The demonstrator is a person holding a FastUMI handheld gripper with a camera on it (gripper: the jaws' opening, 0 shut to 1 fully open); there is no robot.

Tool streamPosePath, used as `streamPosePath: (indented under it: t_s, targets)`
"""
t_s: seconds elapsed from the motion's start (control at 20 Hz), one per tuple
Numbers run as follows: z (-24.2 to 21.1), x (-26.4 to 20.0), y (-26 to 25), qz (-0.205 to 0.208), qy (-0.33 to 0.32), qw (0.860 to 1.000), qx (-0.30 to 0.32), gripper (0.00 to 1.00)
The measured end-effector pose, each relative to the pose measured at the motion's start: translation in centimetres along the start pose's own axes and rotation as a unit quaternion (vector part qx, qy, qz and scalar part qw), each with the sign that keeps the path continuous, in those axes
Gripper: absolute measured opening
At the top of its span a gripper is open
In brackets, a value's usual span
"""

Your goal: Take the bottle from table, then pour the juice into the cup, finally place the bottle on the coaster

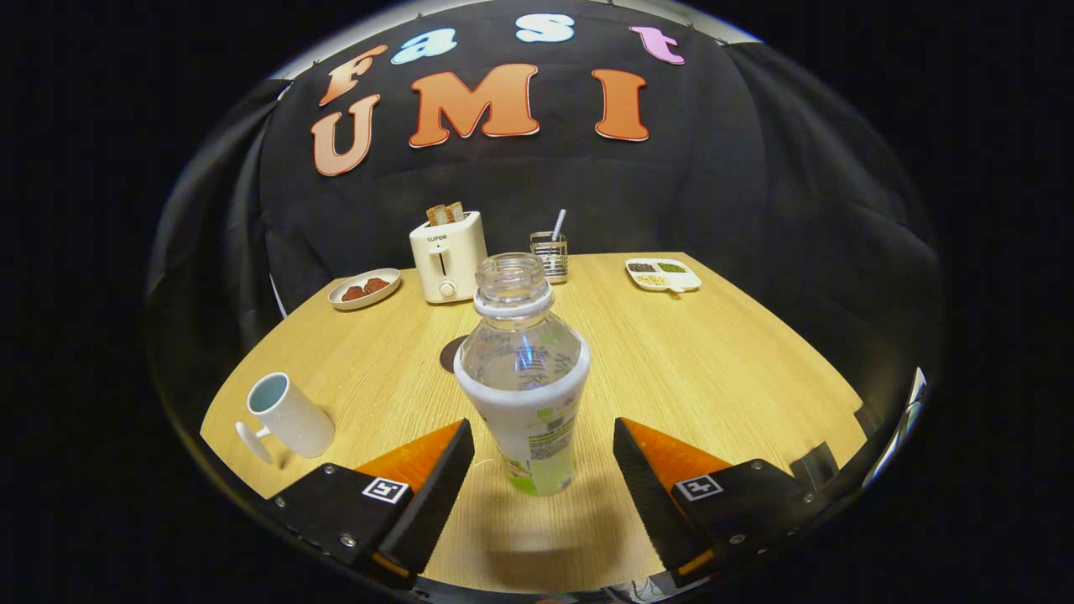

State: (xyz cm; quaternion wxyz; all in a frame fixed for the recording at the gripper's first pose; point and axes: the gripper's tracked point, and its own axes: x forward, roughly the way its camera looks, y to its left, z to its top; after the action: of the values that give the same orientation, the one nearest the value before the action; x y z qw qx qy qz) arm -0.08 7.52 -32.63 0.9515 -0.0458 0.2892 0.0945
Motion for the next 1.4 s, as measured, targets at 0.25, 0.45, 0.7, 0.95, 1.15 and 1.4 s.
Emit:
streamPosePath:
  t_s: [0.25, 0.45, 0.7, 0.95, 1.15, 1.4]
  targets:
    - [-0.5, 1.3, 1.2, 0.013, 0.017, 1.000, -0.013, 0.95]
    - [-0.1, 2.1, 1.2, 0.004, 0.017, 1.000, -0.021, 0.68]
    - [0.9, 1.8, 2.4, 0.002, 0.023, 0.999, -0.042, 0.59]
    - [3.1, 0.6, 5.9, 0.006, 0.014, 0.994, -0.106, 0.57]
    - [3.9, 0.1, 9.1, 0.017, 0.011, 0.982, -0.186, 0.57]
    - [4.7, 0.7, 12.1, -0.005, 0.000, 0.954, -0.301, 0.57]
